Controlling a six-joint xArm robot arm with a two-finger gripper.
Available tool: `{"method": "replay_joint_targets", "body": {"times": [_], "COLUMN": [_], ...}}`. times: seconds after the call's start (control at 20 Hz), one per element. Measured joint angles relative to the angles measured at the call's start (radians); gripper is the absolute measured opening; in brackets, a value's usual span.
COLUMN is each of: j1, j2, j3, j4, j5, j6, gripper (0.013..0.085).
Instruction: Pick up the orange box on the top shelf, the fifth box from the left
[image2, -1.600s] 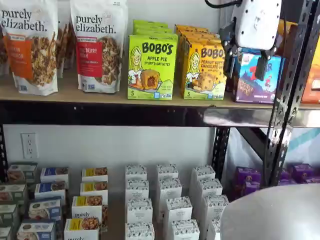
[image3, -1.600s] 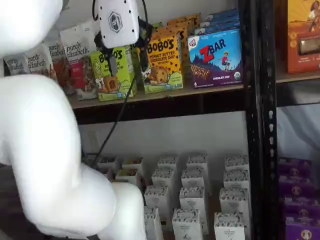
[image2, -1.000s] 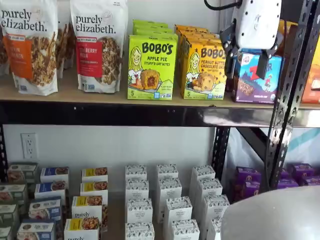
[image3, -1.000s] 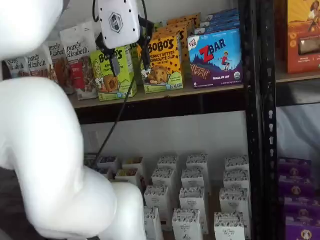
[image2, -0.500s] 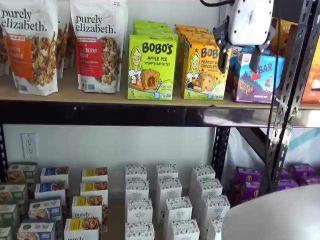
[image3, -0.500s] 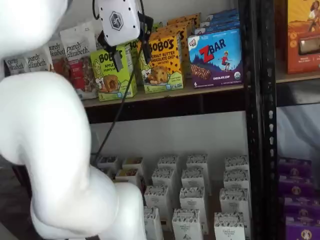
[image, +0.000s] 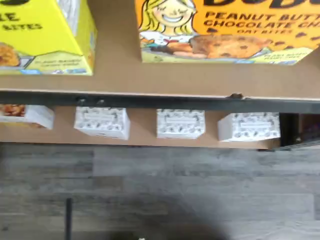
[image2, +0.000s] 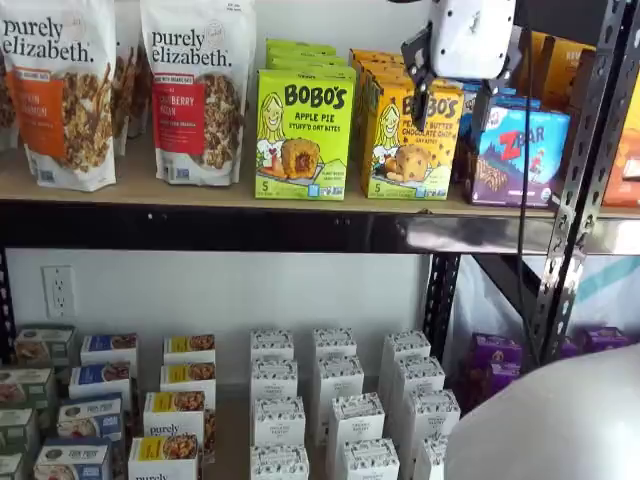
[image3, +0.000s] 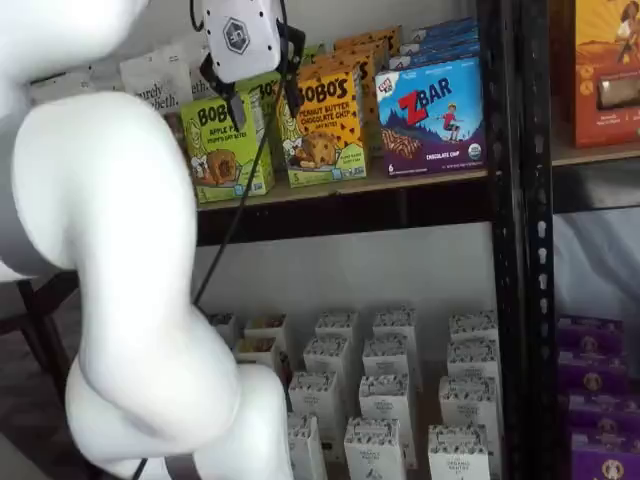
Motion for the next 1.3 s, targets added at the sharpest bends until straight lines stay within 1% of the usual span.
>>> {"method": "replay_joint_targets", "body": {"times": [0.15, 0.25, 0.3, 0.5, 0.55, 0.6, 0.8, 0.9, 0.95, 1.05, 1.2, 1.3], "j1": [0.011, -0.006, -0.009, 0.008, 0.008, 0.002, -0.035, -0.068, -0.078, -0.087, -0.098, -0.099], "j2": [0.041, 0.037, 0.026, -0.029, -0.036, -0.037, -0.028, -0.020, -0.017, -0.010, 0.015, 0.028], "j3": [-0.024, -0.010, 0.006, 0.073, 0.081, 0.083, 0.079, 0.080, 0.084, 0.088, 0.081, 0.076], "j4": [-0.021, 0.004, 0.004, -0.067, -0.078, -0.078, -0.042, 0.009, 0.024, 0.037, 0.056, 0.059], "j5": [0.008, -0.031, -0.064, -0.209, -0.231, -0.243, -0.260, -0.277, -0.293, -0.321, -0.345, -0.353], "j6": [0.008, -0.002, -0.003, 0.022, 0.024, 0.020, -0.015, -0.050, -0.061, -0.071, -0.084, -0.086], "gripper": [0.0850, 0.0850, 0.0850, 0.0850, 0.0850, 0.0850, 0.0850, 0.0850, 0.0850, 0.0850, 0.0850, 0.0850]}}
